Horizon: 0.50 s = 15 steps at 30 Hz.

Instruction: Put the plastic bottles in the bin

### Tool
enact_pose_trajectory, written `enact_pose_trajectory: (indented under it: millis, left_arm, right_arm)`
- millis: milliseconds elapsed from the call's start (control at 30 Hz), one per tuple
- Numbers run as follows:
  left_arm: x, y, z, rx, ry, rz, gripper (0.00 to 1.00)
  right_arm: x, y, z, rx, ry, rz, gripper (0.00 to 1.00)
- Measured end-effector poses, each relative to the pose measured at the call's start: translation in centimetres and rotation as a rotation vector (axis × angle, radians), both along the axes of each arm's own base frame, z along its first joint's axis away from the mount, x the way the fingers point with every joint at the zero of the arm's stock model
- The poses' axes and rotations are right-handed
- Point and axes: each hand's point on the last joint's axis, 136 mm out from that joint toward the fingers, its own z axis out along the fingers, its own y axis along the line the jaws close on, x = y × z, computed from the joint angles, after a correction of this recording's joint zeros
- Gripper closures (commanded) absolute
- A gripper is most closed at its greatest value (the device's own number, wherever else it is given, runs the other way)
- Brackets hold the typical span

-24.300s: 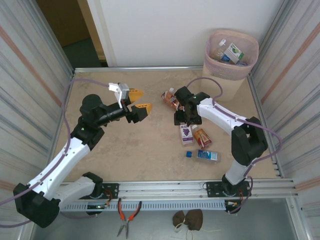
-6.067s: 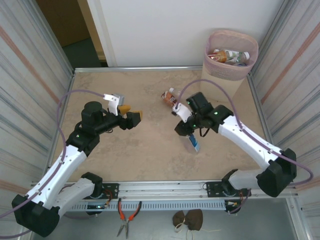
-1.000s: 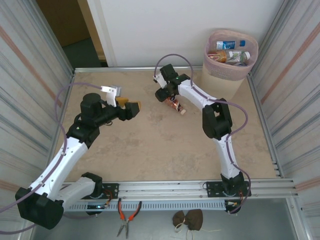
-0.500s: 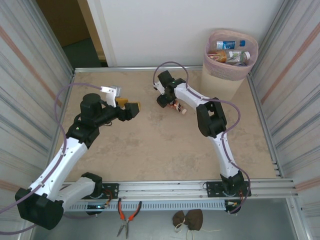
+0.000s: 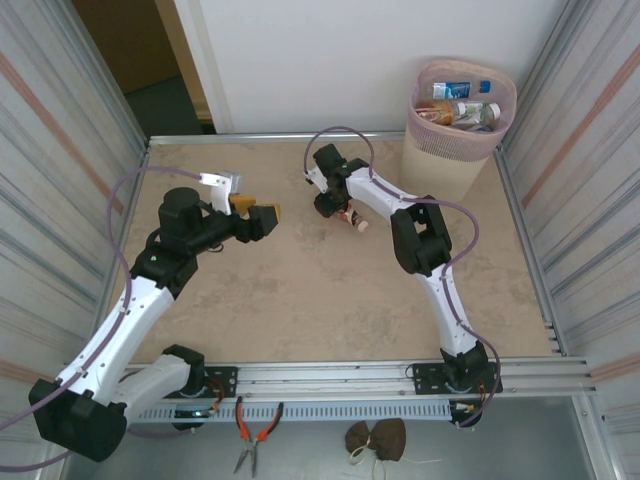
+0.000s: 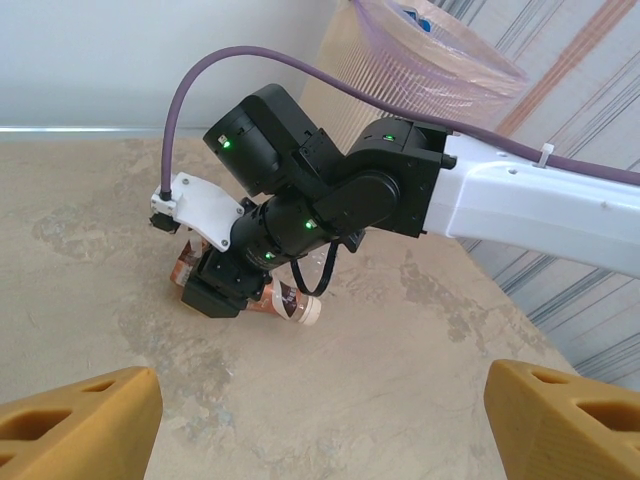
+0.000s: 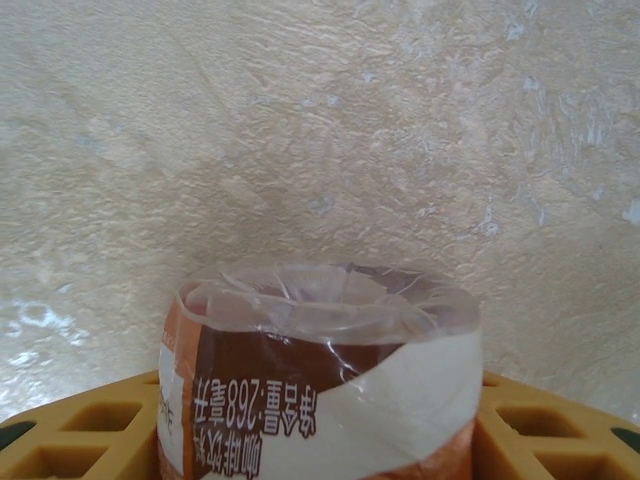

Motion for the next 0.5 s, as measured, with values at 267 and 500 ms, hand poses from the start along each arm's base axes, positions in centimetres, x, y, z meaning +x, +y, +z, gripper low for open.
enact_pose_trajectory:
  millis: [267, 500]
  left_arm:
    - [0.1, 0.2, 0.1, -0.008, 0.005, 0.008, 0.16]
    - [0.2, 0.1, 0.1, -0.019, -0.003, 0.004, 0.16]
  right_arm:
    - [-0.5, 1.0, 6.7, 0.128, -0.048, -0.007, 0.51]
    - [-1.6, 0.8, 16.3, 0.309, -0.13, -0.003, 0.51]
